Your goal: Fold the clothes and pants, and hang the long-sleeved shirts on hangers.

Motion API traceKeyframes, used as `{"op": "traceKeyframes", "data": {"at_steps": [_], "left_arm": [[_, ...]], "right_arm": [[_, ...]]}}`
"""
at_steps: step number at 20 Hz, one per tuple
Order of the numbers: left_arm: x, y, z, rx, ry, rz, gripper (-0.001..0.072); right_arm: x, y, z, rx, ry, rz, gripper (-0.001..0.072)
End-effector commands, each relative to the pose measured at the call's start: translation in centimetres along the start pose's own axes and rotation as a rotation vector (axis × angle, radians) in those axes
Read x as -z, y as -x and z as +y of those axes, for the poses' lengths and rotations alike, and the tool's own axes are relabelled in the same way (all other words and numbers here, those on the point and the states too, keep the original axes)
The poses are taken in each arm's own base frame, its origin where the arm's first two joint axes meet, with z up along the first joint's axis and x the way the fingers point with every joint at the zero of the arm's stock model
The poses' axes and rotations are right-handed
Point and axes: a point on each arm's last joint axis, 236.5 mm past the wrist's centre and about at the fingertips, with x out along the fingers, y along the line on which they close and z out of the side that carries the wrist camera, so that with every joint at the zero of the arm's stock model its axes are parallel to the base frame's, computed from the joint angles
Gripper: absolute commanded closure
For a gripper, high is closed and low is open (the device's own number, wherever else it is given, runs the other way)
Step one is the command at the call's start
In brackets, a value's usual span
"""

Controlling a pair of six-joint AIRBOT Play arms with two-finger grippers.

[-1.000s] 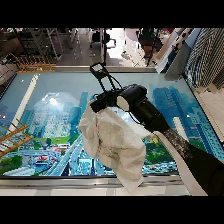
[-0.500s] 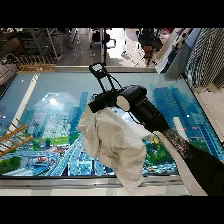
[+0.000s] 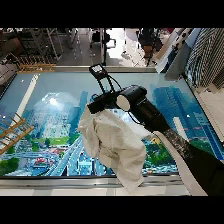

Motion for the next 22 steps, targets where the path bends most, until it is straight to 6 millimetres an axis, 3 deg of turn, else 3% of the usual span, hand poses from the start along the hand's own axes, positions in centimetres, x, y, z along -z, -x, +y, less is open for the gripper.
{"op": "traceKeyframes", "data": {"at_steps": [1, 3, 4, 5, 6, 9, 13, 15, 18, 22], "left_arm": [[-4.8, 8.7, -10.3, 0.327, -0.031, -0.17, 0.0691], [-2.2, 15.1, -20.7, 0.752, -0.221, -0.156, 0.0691], [0.8, 18.9, -25.3, 0.99, -0.349, -0.123, 0.0691], [4.8, 22.5, -28.5, 1.199, -0.487, -0.063, 0.0691], [8.6, 25.2, -30.1, 1.345, -0.611, 0.012, 0.0692], [17.0, 30.5, -32.5, 1.604, -0.797, 0.258, 0.0691], [23.3, 34.9, -34.3, 1.804, -0.94, 0.427, 0.0691], [25.4, 36.2, -35.0, 1.86, -0.975, 0.482, 0.0691], [27.7, 37.4, -36.5, 1.919, -1.011, 0.503, 0.0692], [29.5, 35.4, -40.9, 1.866, -0.943, 0.468, 0.0692]], "right_arm": [[-0.1, 0.2, -0.4, 0.018, 0.012, -0.003, 0.0679], [-0.4, 0.4, -2.1, 0.089, 0.052, -0.012, 0.068], [-0.7, 0.7, -3.0, 0.117, 0.061, -0.019, 0.068], [-1.0, 0.9, -3.9, 0.135, 0.058, -0.026, 0.068], [-1.1, 1.0, -4.9, 0.15, 0.046, -0.03, 0.068], [-1.3, 1.5, -8.7, 0.206, -0.067, -0.047, 0.068], [-2.0, 2.4, -12.9, 0.257, -0.166, -0.101, 0.068], [-2.0, 2.6, -14.0, 0.272, -0.181, -0.105, 0.068], [-2.0, 2.7, -14.3, 0.273, -0.185, -0.105, 0.068], [-1.6, 2.6, -14.1, 0.27, -0.188, -0.088, 0.068]]}}
